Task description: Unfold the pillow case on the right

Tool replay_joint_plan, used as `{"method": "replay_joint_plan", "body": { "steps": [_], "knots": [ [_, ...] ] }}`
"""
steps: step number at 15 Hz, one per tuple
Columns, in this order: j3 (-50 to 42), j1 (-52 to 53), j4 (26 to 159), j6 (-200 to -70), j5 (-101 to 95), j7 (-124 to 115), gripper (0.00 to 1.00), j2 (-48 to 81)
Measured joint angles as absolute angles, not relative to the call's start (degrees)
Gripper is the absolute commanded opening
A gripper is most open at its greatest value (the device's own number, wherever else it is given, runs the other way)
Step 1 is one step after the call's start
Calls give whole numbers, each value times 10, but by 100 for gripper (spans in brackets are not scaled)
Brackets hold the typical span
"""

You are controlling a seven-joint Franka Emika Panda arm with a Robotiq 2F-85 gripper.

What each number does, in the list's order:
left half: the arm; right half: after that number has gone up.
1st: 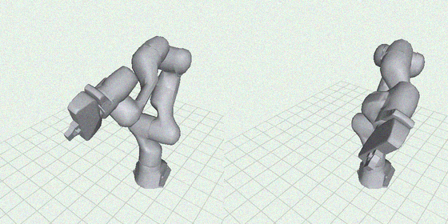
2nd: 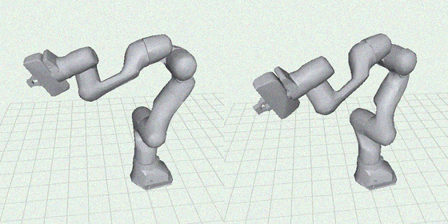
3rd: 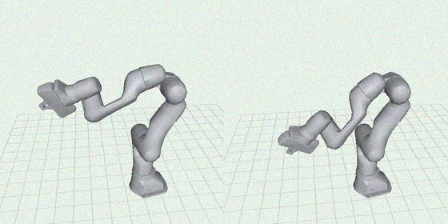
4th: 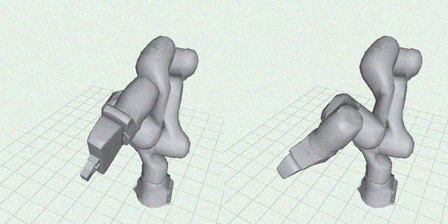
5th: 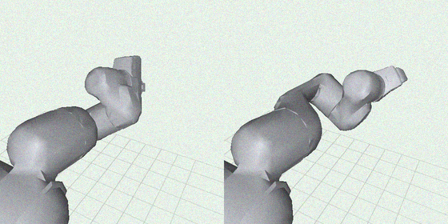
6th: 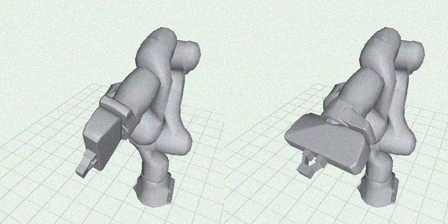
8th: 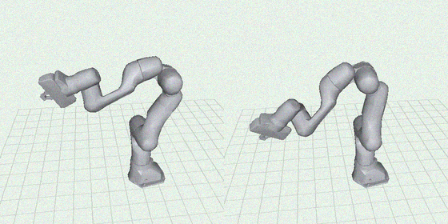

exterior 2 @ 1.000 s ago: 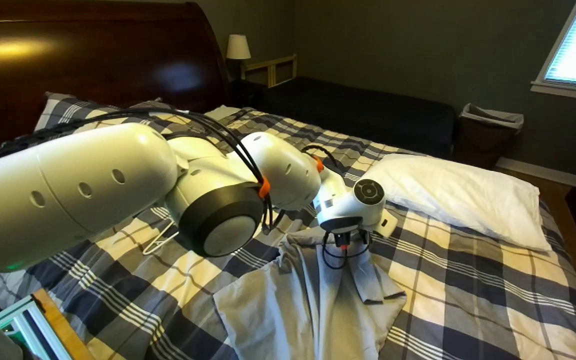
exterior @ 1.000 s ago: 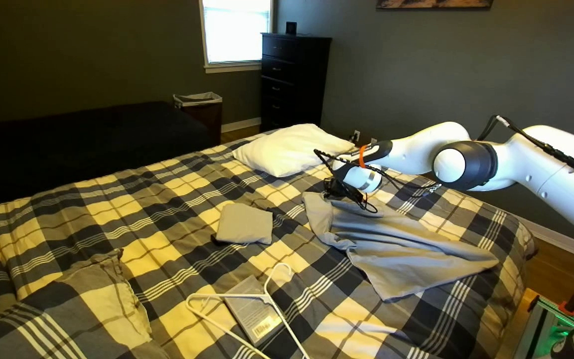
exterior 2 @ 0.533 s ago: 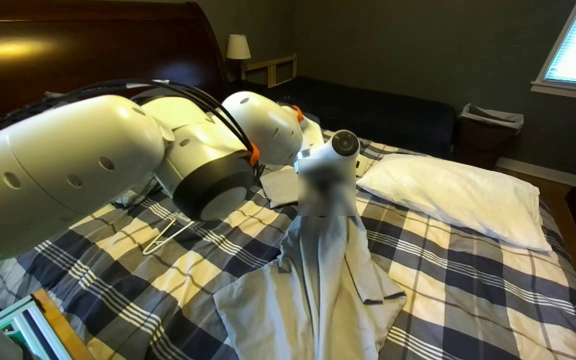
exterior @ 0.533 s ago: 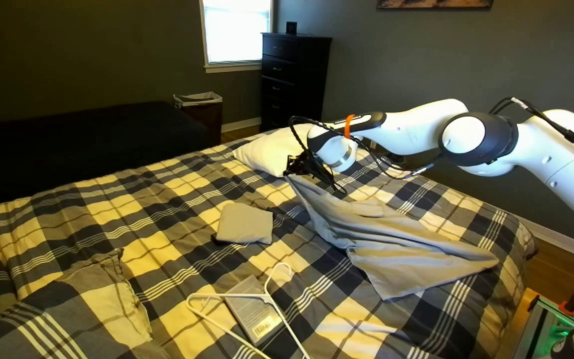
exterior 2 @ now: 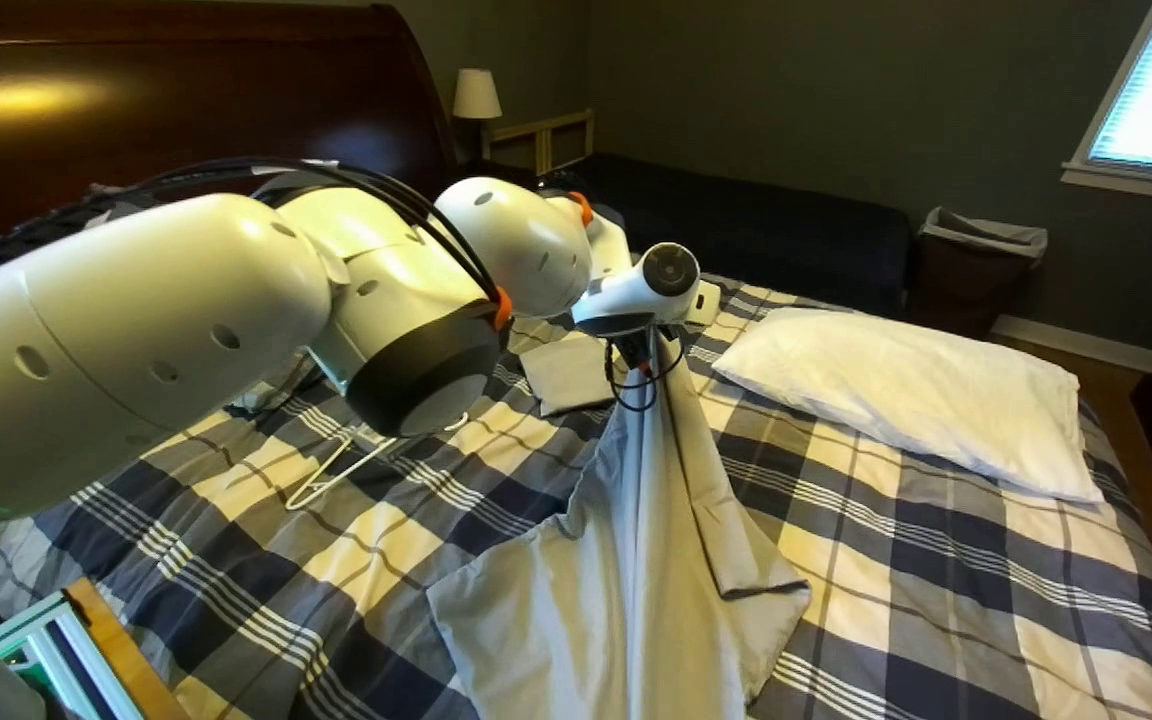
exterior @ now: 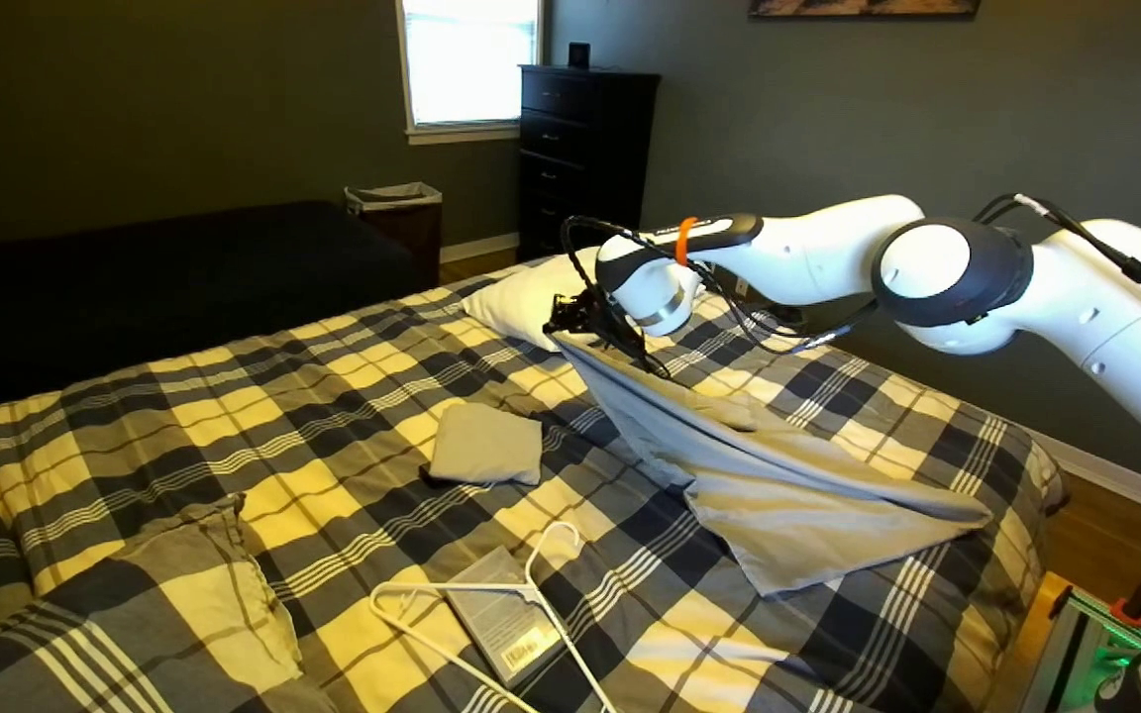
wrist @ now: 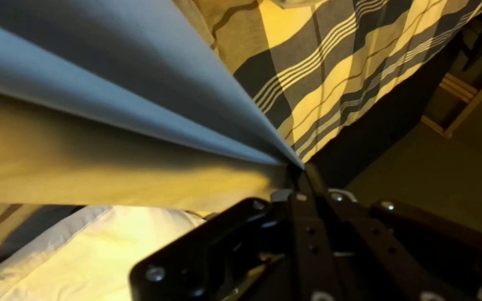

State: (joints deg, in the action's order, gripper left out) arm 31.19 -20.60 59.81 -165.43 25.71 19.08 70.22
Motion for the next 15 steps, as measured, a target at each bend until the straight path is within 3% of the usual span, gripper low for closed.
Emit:
{"method": "replay_joint_plan", "body": {
  "steps": [1, 2, 5, 10, 12, 15],
  "knots": [
    [329, -202, 583, -1667, 256, 208, 26, 714],
    [343, -196, 567, -1674, 255, 219, 27, 726],
    [351, -169, 529, -1674, 247, 217, 47, 750],
    [305, -139, 506, -1686, 238, 161, 87, 758],
    [239, -132, 514, -1700, 234, 113, 99, 740],
    [123, -139, 552, -1675, 230, 43, 100, 690]
  ]
}}
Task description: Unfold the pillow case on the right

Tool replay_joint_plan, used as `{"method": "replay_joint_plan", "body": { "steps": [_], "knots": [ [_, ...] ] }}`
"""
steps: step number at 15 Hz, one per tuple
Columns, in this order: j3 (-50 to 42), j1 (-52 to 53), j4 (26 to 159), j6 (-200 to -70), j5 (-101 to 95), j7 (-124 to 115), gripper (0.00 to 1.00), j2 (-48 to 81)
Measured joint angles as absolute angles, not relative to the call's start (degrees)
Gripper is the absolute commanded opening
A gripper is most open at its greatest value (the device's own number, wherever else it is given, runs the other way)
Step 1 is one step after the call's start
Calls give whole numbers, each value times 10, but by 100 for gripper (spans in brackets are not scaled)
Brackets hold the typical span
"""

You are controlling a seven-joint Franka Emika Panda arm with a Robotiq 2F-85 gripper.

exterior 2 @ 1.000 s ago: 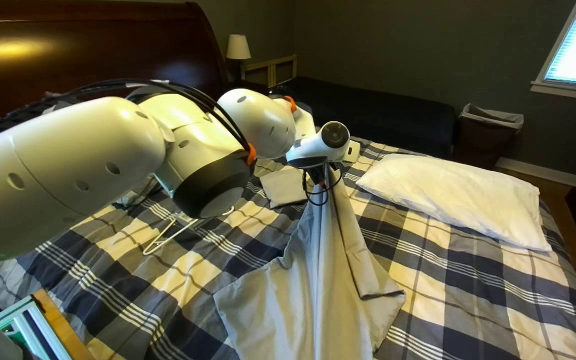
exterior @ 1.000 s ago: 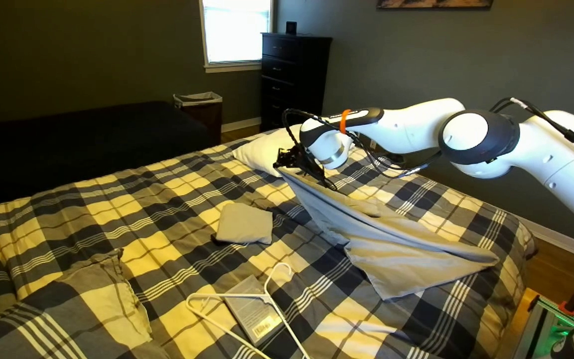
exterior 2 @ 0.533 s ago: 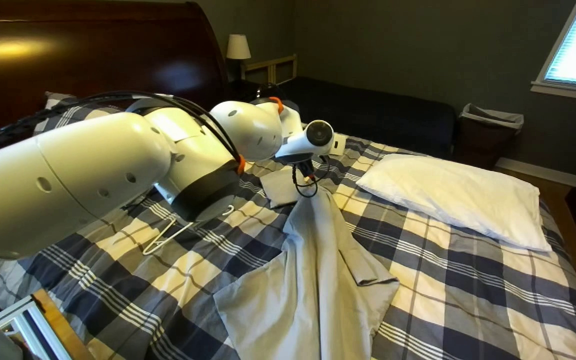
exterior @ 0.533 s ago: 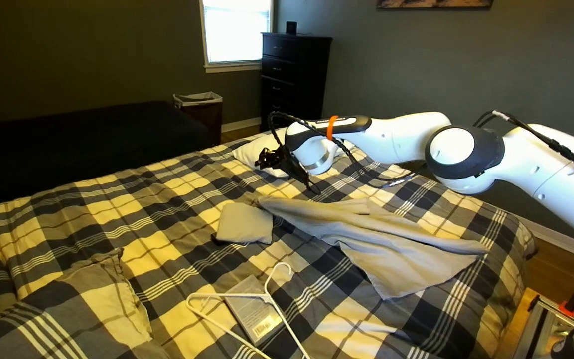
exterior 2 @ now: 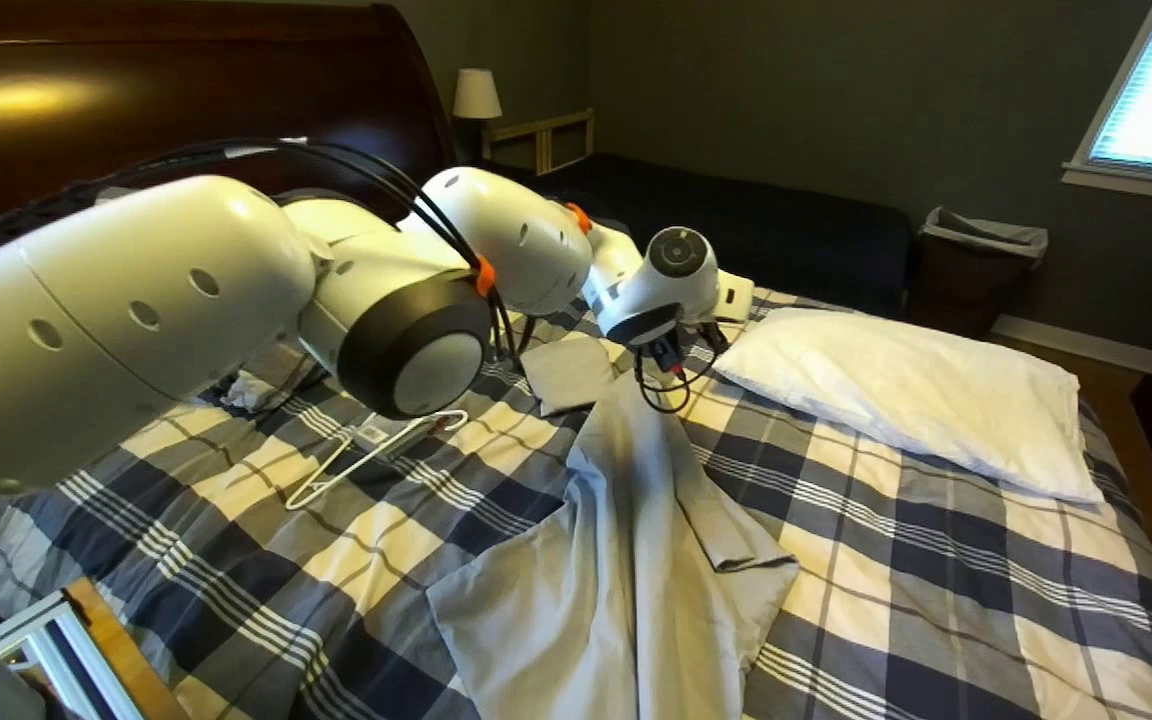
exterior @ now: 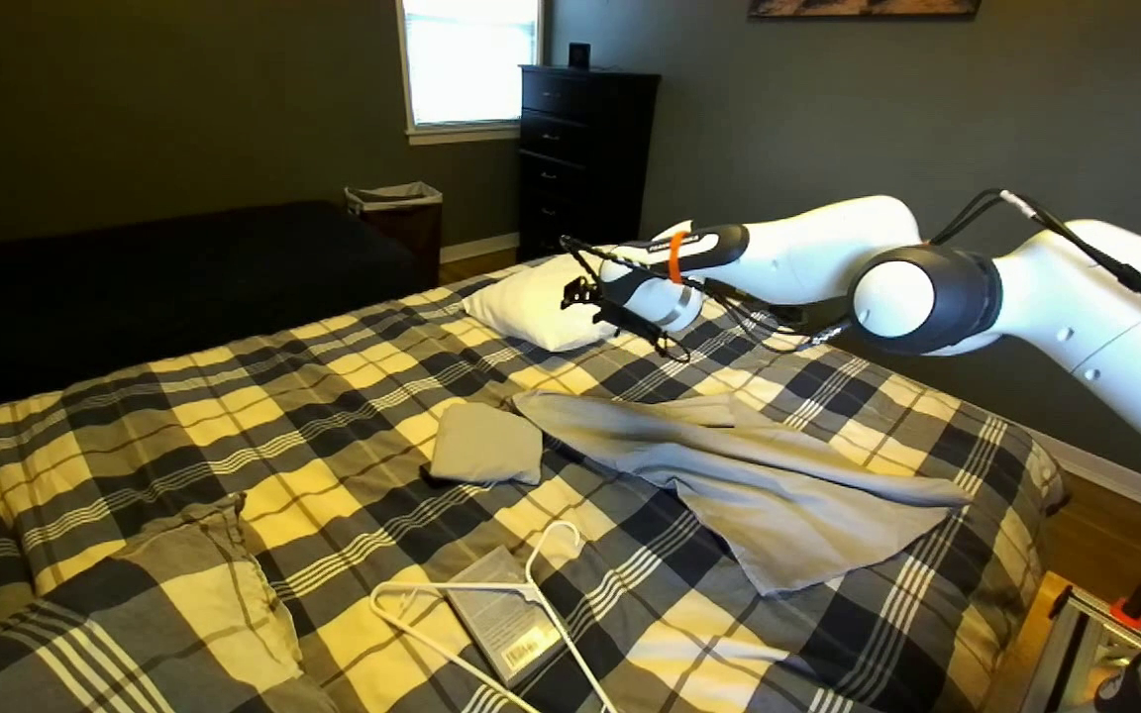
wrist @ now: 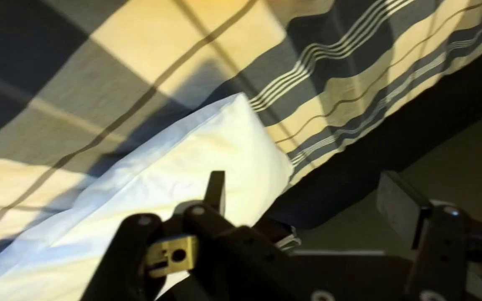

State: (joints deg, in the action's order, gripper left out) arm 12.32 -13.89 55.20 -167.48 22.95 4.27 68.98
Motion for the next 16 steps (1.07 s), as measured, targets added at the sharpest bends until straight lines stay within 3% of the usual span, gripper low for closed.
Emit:
{"method": "replay_joint_plan", "body": {
  "steps": [3, 10, 16],
  "knots": [
    [61, -171, 600, -1590, 210, 15, 100, 633],
    [39, -244, 655, -1321, 194, 50, 100, 555],
    [-34, -218, 677, -1238, 108, 24, 100, 527]
  ]
}}
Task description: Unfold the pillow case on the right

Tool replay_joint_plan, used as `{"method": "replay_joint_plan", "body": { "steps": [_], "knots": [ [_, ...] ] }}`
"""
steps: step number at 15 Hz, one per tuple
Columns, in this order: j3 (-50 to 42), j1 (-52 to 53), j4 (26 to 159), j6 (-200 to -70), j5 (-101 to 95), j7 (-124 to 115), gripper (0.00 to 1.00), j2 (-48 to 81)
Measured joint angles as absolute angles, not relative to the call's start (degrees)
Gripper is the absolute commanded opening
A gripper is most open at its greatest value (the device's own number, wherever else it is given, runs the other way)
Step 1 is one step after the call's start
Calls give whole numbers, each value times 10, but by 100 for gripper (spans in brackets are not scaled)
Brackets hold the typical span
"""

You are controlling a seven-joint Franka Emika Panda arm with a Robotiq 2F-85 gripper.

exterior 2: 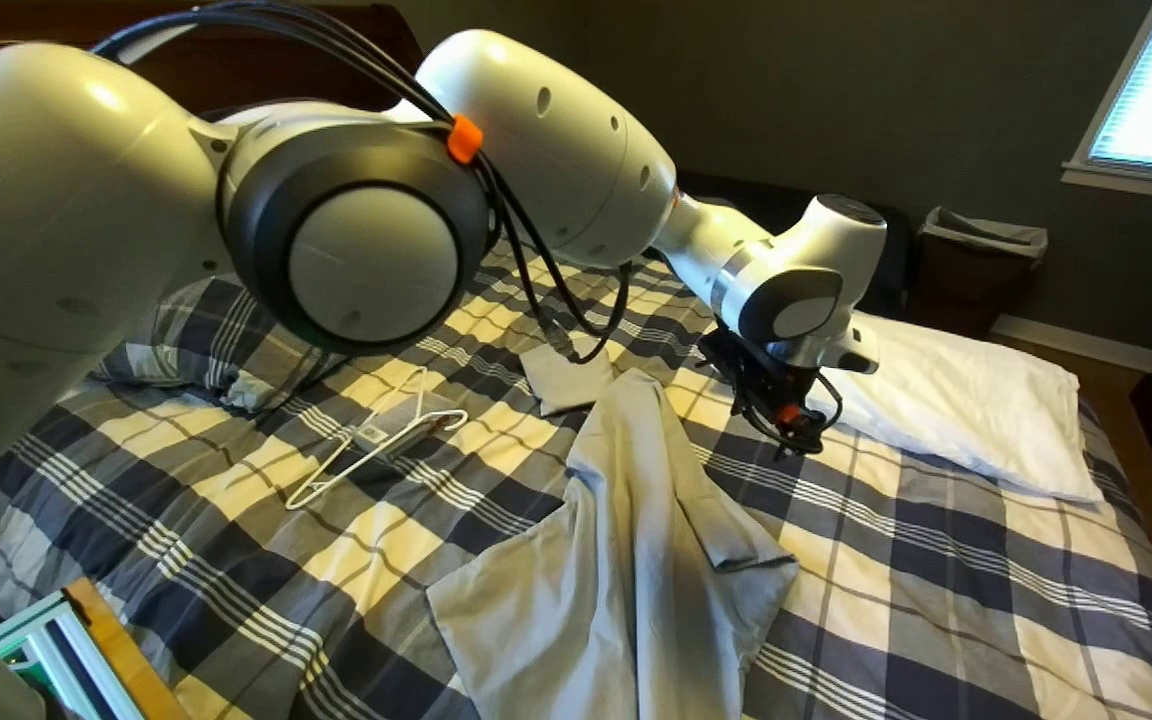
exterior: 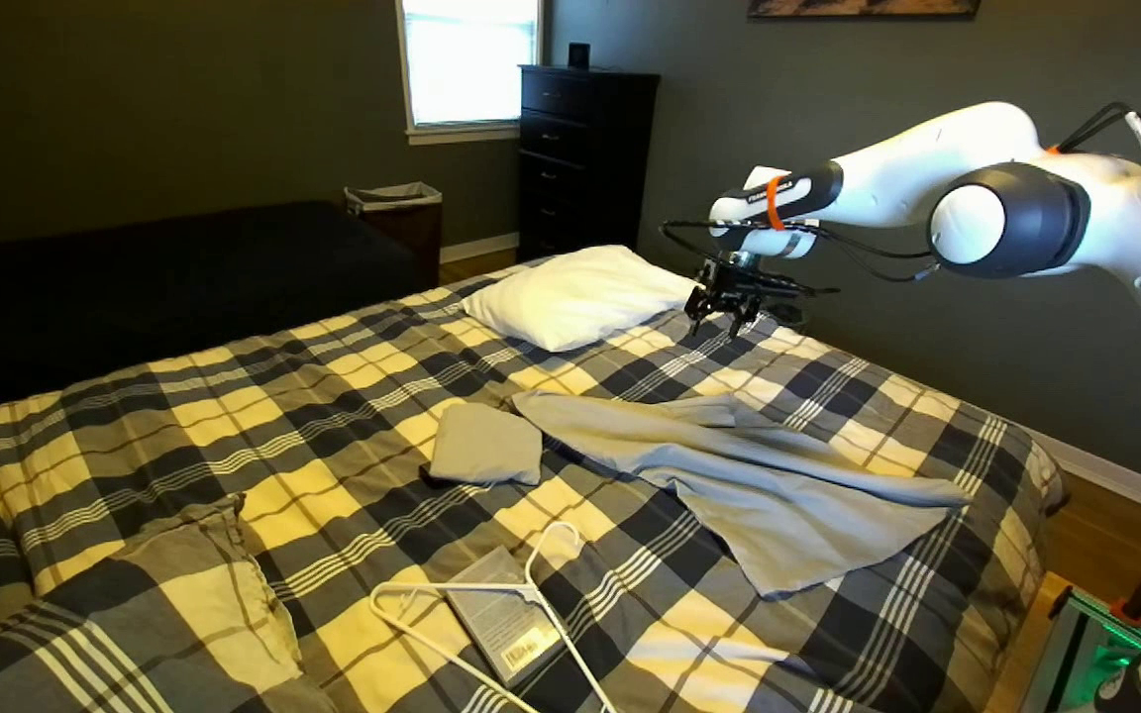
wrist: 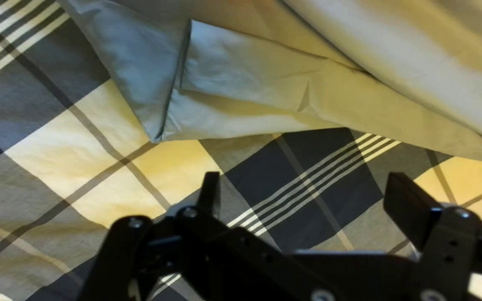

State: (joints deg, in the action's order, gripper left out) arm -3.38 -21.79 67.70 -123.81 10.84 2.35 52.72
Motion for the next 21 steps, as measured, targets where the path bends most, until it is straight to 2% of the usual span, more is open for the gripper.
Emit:
{"method": "replay_joint_plan", "body": {
  "steps": [6, 15, 21],
  "knots": [
    [-40, -212, 677, -1223, 103, 36, 100, 526],
    [-42, -317, 590, -957, 87, 293, 100, 586],
    [-41, -313, 566, -973, 73, 347, 100, 605]
  ]
}}
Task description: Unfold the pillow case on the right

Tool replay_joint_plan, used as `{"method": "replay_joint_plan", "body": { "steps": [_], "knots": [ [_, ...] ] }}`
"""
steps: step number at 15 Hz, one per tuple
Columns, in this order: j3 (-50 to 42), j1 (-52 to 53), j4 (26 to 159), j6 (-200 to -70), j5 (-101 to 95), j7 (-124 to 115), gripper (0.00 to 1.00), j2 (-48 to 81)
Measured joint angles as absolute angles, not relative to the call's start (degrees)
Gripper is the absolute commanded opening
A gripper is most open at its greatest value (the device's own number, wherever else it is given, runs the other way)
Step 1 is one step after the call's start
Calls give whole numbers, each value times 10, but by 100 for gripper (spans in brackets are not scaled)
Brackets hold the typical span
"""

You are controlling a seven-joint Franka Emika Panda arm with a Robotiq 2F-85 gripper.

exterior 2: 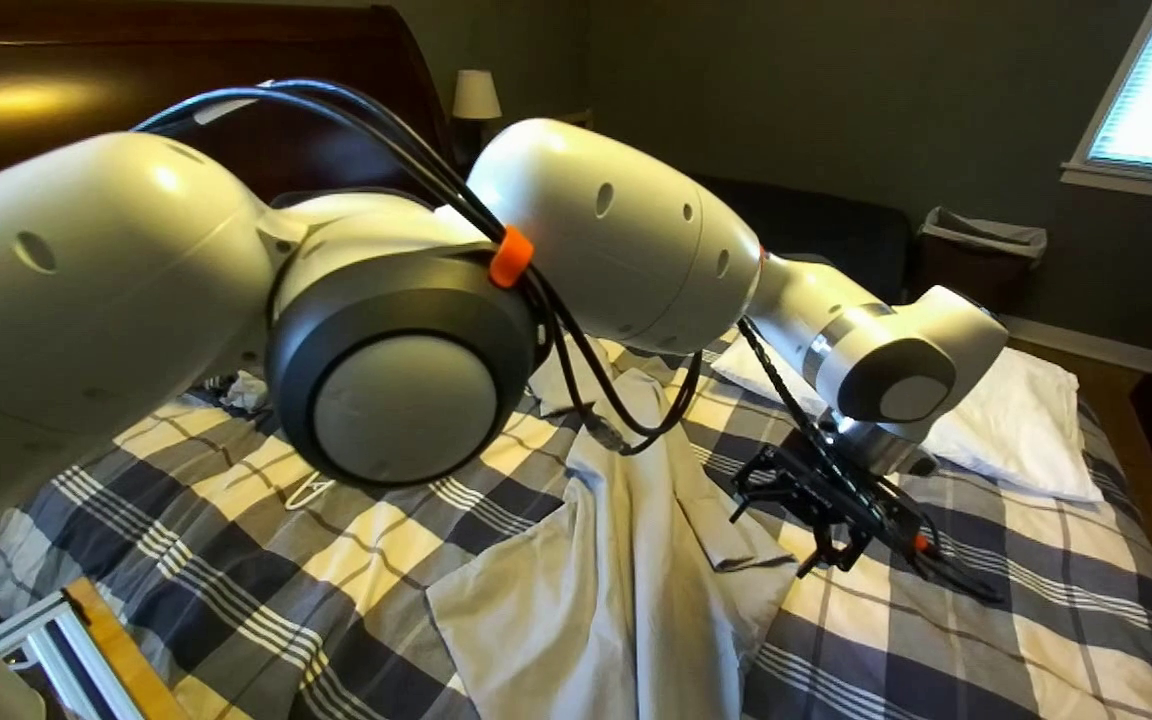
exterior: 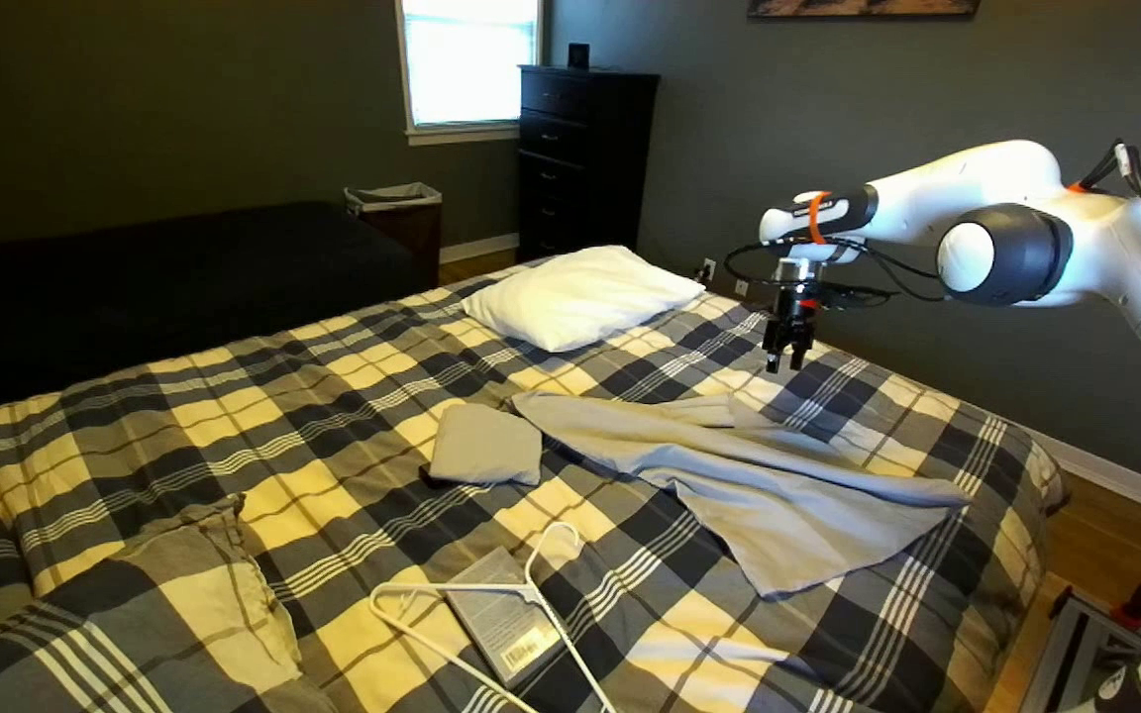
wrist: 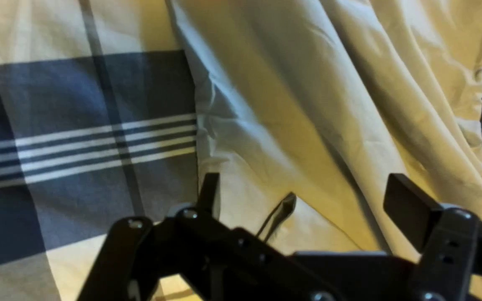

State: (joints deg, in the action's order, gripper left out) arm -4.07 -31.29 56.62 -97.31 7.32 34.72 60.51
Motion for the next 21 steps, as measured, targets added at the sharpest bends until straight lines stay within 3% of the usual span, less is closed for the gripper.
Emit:
{"method": "replay_joint_plan", "body": {
  "steps": [9, 21],
  "knots": [
    [-22, -271, 570, -1172, 35, 469, 100, 679],
    [6, -273, 568, -1206, 47, 473, 100, 704]
  ]
}}
